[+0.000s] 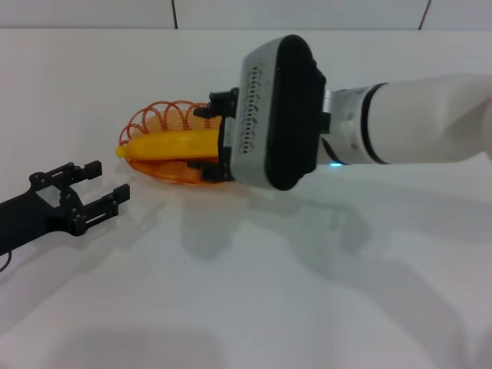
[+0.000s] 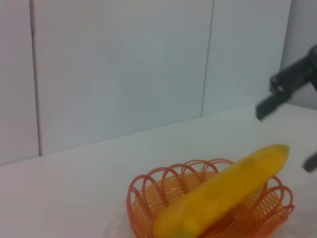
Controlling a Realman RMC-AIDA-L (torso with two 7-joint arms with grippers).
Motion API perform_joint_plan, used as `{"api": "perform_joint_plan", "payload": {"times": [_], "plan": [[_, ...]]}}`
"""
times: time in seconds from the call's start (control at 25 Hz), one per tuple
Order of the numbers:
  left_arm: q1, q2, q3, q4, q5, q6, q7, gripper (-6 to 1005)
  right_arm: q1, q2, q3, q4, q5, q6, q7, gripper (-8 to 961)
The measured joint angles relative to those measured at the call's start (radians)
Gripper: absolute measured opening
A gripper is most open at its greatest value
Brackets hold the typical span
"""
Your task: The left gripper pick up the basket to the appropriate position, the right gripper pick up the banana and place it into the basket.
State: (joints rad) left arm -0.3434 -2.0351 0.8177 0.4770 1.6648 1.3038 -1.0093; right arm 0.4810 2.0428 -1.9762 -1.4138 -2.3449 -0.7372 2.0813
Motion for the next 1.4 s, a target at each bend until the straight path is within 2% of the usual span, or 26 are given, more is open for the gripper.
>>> {"api": "perform_joint_plan", "payload": {"times": [0.32,0.68,0.84,1.2,1.4], "plan": [[0.001,0.001,0.000,0.000,-0.003,0.000,0.000,678,-0.061,-0.001,0.196,0.033,0.278,-0.147,-0.267,701],[0.001,0.001,-0.002,0.000,-0.006,0.000,0.006,678,-0.068,-0.002,0.432,0.209,0.475,-0.306,-0.472,700],[0.001,0.000,-0.002,0.000,-0.008,0.000,0.011,678,-0.059,-0.003,0.541,0.316,0.530,-0.381,-0.572,700],[-0.003,-0.002,-0.002,0.000,-0.008,0.000,0.013,678,-0.063,-0.004,0.651,0.478,0.550,-0.407,-0.681,700],[-0.005,-0.003,-0.001,0.000,-0.008,0.000,0.015,678,-0.060,-0.005,0.727,0.610,0.639,-0.448,-0.809,700]]}}
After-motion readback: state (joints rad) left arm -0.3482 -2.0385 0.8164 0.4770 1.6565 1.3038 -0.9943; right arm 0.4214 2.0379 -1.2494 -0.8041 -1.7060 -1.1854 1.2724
